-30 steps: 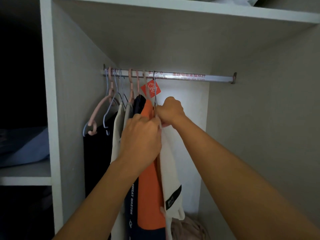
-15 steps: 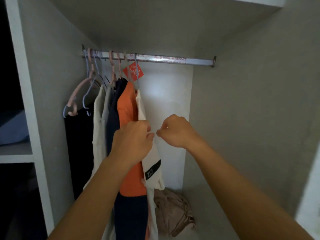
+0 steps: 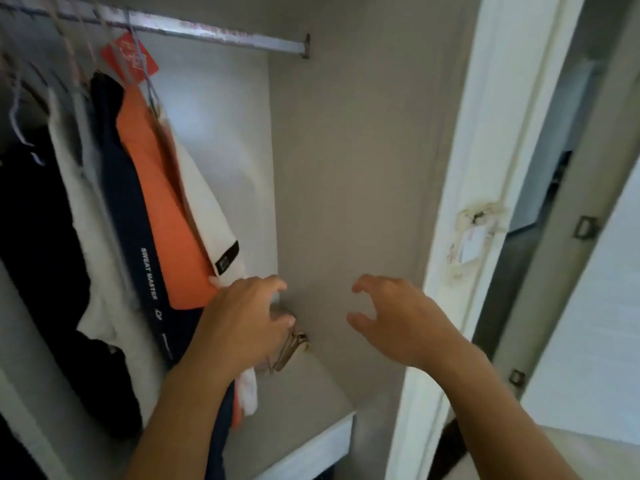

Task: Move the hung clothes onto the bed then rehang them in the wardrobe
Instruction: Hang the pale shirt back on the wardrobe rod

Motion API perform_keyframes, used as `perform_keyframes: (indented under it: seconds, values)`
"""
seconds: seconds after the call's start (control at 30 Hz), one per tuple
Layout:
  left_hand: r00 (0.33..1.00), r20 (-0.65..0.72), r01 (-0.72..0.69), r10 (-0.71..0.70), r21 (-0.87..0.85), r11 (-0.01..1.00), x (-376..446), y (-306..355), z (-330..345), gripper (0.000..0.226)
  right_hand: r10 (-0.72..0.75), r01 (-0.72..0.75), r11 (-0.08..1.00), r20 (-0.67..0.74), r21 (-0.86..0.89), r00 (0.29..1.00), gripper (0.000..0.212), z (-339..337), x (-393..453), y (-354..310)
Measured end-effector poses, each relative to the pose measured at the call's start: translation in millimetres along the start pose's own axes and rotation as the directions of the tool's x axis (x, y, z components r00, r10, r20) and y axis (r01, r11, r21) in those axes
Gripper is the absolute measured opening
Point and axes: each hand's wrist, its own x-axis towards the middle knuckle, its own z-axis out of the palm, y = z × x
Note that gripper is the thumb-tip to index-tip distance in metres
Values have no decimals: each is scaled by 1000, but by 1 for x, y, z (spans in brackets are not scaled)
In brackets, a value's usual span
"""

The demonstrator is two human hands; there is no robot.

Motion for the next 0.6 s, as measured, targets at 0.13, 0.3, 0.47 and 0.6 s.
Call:
perform_keyframes:
  seconds: [0.13, 0.3, 0.47, 0.6]
  values:
    - [974, 161, -169, 159, 51, 984, -17, 27, 35, 52, 142, -140, 989, 71, -39, 987, 49, 4, -69, 24]
    - [876, 402, -281, 267, -27, 959, -46, 71, 78, 66, 369, -365, 928, 57, -76, 928, 46, 0, -148, 62]
    - [767, 500, -405, 402, -110, 908, -72, 137, 107, 68, 547, -542, 836, 54, -86, 835, 42, -16, -223, 97]
    - [674, 511, -526, 533, -174, 832, -98, 207, 123, 60, 660, -654, 750, 36, -103, 751, 51, -31, -289, 123]
